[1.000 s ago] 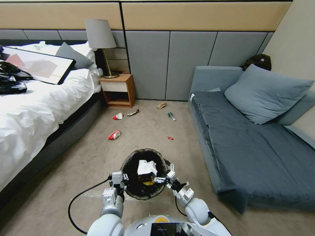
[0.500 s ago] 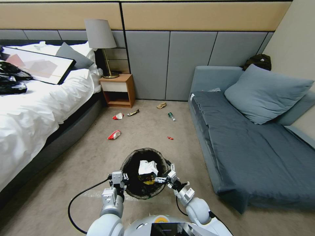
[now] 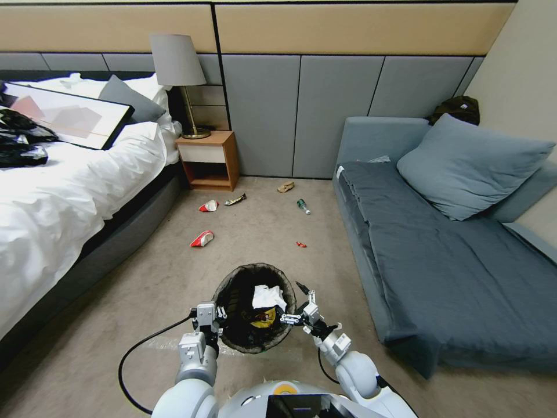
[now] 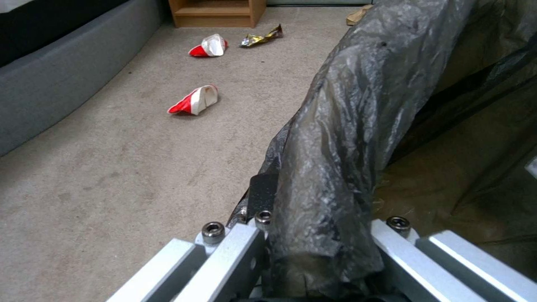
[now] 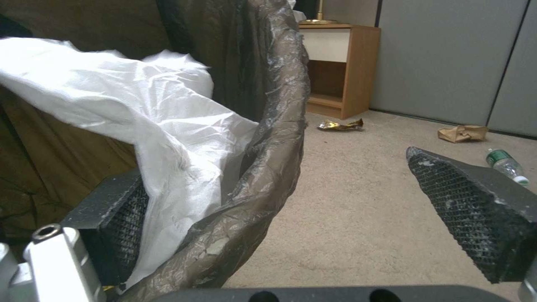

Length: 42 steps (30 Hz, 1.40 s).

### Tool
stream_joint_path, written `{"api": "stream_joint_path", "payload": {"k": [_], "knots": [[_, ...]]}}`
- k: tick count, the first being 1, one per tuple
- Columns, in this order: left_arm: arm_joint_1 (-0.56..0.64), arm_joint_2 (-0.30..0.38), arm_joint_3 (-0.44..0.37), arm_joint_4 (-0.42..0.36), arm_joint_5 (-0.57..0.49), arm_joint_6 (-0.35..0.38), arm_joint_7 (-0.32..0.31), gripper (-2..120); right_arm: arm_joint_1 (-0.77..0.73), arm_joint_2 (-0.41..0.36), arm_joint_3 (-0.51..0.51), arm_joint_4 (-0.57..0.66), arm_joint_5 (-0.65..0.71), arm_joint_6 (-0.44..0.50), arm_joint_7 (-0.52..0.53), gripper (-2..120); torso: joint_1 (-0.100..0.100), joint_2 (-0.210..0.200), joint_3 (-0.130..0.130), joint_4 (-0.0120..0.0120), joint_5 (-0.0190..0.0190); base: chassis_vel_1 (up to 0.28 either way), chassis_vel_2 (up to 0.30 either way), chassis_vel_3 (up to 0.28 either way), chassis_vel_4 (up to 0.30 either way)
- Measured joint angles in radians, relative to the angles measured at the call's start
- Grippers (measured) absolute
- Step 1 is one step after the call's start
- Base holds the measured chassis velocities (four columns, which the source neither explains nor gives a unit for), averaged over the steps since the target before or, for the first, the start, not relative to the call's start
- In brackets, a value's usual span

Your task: Pick up the trash bin, then pick up the garbage from the floor and place it into the trash bin.

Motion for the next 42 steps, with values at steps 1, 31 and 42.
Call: {"api": "stream_joint_path", "payload": {"k": [1, 31, 42], "knots": [[-0.001, 0.0, 0.0, 0.0, -0.001, 0.0, 0.0, 0, -0.001, 0.0, 0.003, -0.001, 0.001, 0.0, 0.0, 100, 0.0, 0.0, 0.0, 0.0001, 0.0, 0.0, 0.0, 0.0, 0.0], [-0.028, -0.009, -0.009, 0.013, -0.023, 0.002, 0.001, 0, -0.072, -0.064, 0.043, 0.024, 0.06, -0.005, -0.052, 100, 0.0, 0.0, 0.0, 0.0001, 0.0, 0.0, 0.0, 0.0, 0.0], [-0.014, -0.012, 0.014, 0.017, -0.013, -0.006, 0.001, 0, -0.117, -0.099, 0.022, 0.119, 0.109, -0.096, -0.022, 100, 0.0, 0.0, 0.0, 0.0002, 0.0, 0.0, 0.0, 0.0, 0.0]]}}
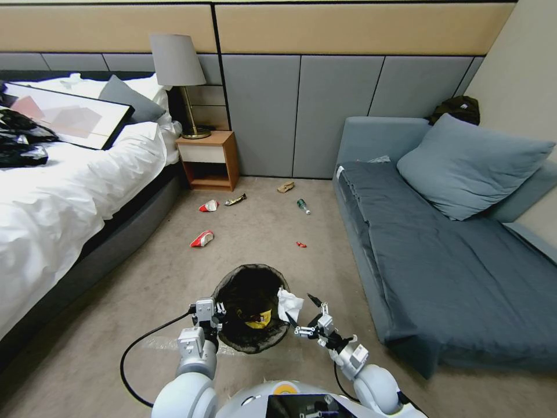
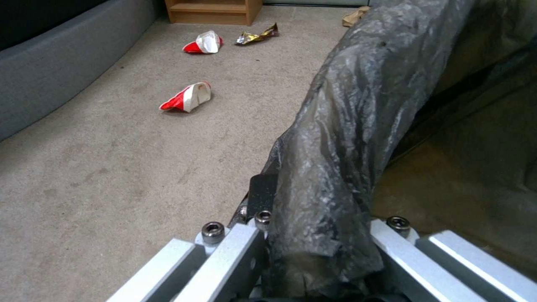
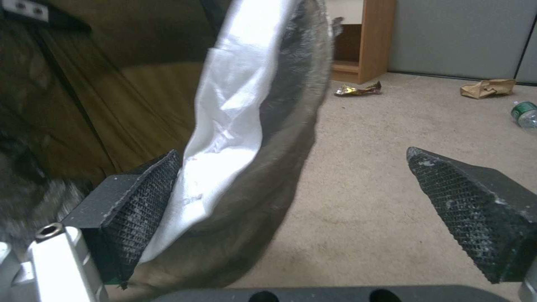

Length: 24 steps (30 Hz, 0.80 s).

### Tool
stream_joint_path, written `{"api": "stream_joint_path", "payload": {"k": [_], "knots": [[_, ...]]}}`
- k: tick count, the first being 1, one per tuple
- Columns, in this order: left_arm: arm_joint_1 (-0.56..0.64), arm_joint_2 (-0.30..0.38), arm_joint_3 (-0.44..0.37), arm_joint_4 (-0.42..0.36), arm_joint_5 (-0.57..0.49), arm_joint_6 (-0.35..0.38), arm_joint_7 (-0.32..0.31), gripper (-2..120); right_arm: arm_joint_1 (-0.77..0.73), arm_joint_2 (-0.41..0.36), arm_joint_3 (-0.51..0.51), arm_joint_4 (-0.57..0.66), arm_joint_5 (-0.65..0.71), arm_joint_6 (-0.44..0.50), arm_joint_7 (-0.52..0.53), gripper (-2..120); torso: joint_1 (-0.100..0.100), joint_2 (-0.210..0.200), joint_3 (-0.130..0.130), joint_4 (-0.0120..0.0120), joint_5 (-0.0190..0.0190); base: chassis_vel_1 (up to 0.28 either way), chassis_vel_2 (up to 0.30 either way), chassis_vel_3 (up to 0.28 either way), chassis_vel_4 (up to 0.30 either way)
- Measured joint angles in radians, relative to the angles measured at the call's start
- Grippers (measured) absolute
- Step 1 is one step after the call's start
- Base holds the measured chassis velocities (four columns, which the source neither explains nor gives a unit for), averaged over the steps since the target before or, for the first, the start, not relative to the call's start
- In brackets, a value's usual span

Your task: Pick up the trash bin, then pick up the garbage from the floor and place it into the trash bin.

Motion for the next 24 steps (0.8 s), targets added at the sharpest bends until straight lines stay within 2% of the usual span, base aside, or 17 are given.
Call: {"api": "stream_joint_path", "payload": {"k": [24], "knots": [[0.021, -0.002, 0.032, 0.016, 0.033, -0.02, 0.003, 0, 0.037, 0.046, -0.074, 0.105, -0.073, -0.024, 0.016, 100, 0.0, 0.0, 0.0, 0.0, -0.0002, 0.0, 0.0, 0.0, 0.0]]}}
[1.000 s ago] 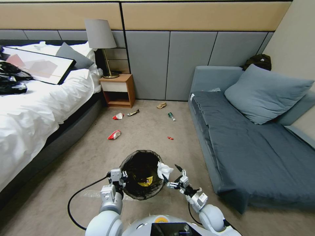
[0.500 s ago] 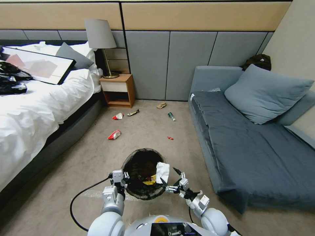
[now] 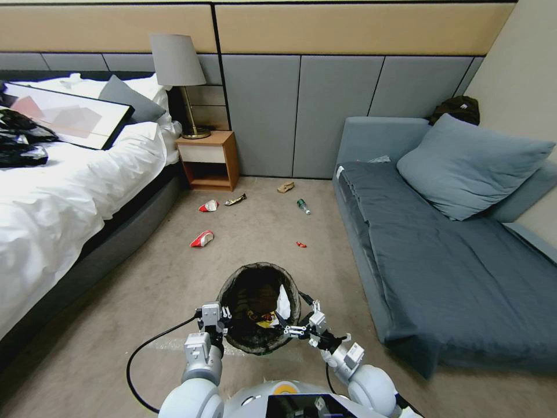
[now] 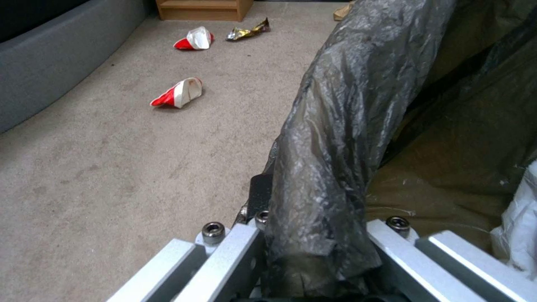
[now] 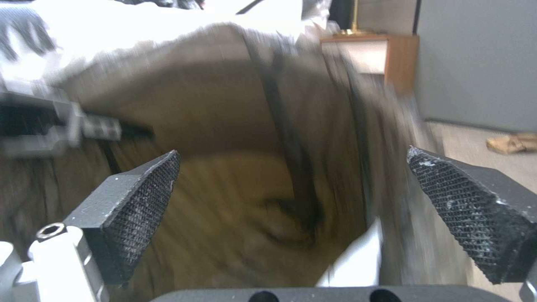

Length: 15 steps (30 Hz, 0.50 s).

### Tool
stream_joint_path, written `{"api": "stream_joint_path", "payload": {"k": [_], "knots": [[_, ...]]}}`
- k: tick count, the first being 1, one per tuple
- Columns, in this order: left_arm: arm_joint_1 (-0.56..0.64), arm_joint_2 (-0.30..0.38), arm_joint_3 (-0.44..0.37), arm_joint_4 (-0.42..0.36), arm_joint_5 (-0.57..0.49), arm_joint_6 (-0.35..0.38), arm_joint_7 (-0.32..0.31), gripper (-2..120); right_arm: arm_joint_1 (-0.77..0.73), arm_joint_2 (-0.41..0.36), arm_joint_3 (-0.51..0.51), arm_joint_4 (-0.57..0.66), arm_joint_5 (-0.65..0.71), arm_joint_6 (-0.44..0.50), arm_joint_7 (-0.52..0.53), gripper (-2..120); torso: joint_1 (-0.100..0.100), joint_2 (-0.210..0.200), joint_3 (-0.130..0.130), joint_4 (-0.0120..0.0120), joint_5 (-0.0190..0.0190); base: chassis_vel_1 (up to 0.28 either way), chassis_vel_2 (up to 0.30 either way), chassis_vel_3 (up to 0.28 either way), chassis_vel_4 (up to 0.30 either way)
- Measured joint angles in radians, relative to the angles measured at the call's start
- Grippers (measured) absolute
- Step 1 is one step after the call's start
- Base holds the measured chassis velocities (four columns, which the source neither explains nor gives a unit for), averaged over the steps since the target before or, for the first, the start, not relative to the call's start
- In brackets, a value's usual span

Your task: Pick up the trash bin, then pick up the garbage from the floor and place it into the trash bin.

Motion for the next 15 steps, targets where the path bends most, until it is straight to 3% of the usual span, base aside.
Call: {"api": "stream_joint_path", "payload": {"k": [15], "knots": [[-0.029, -0.003, -0.029, 0.054, -0.003, -0.005, 0.001, 0, -0.057, 0.031, 0.032, 0.127, -0.058, 0.054, 0.0, 100, 0.0, 0.0, 0.0, 0.0, 0.0001, 0.0, 0.0, 0.0, 0.0]]}}
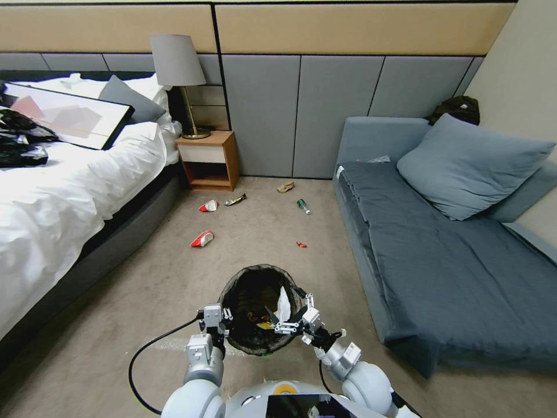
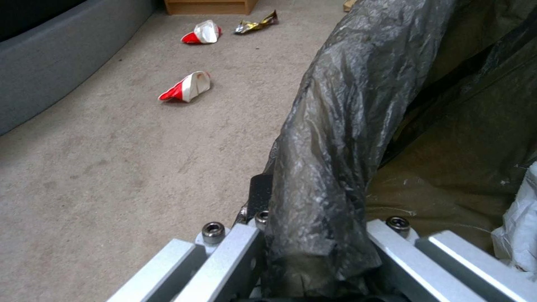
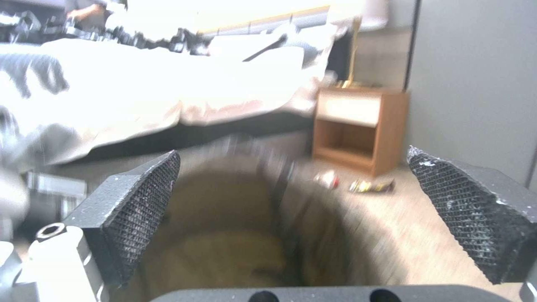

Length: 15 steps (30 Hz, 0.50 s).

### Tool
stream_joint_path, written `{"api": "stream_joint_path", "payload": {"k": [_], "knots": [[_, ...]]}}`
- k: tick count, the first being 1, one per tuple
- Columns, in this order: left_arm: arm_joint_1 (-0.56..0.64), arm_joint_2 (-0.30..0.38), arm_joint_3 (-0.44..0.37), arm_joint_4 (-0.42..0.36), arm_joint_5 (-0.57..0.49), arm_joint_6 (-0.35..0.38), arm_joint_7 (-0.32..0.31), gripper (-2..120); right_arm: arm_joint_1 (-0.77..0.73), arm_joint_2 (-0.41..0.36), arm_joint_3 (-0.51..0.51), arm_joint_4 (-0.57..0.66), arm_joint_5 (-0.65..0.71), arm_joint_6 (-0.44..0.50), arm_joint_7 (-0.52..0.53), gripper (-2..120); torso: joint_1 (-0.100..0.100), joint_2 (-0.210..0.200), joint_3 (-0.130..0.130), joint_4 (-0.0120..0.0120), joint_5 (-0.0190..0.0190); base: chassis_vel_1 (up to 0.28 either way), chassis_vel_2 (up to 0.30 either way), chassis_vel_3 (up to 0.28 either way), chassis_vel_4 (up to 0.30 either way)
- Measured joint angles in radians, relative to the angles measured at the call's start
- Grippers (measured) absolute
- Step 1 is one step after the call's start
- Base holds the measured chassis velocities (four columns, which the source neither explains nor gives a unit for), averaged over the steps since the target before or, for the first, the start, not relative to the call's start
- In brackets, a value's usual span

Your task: Pick up the trash bin, then pick up the garbage from the floor and place it into the trash bin.

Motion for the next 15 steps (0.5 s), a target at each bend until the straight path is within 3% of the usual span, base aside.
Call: {"api": "stream_joint_path", "payload": {"k": [7, 15], "knots": [[-0.012, 0.0, -0.02, 0.031, 0.0, -0.009, 0.0, 0, -0.044, 0.042, 0.031, 0.047, -0.049, 0.063, 0.065, 100, 0.0, 0.0, 0.0, 0.0, 0.0, 0.0, 0.0, 0.0, 0.0], [-0.019, 0.002, -0.035, 0.043, 0.001, -0.02, 0.0, 0, -0.121, 0.106, 0.084, 0.11, -0.135, 0.114, 0.226, 100, 0.0, 0.0, 0.0, -0.0002, 0.0001, 0.0, 0.0, 0.0, 0.0]]}}
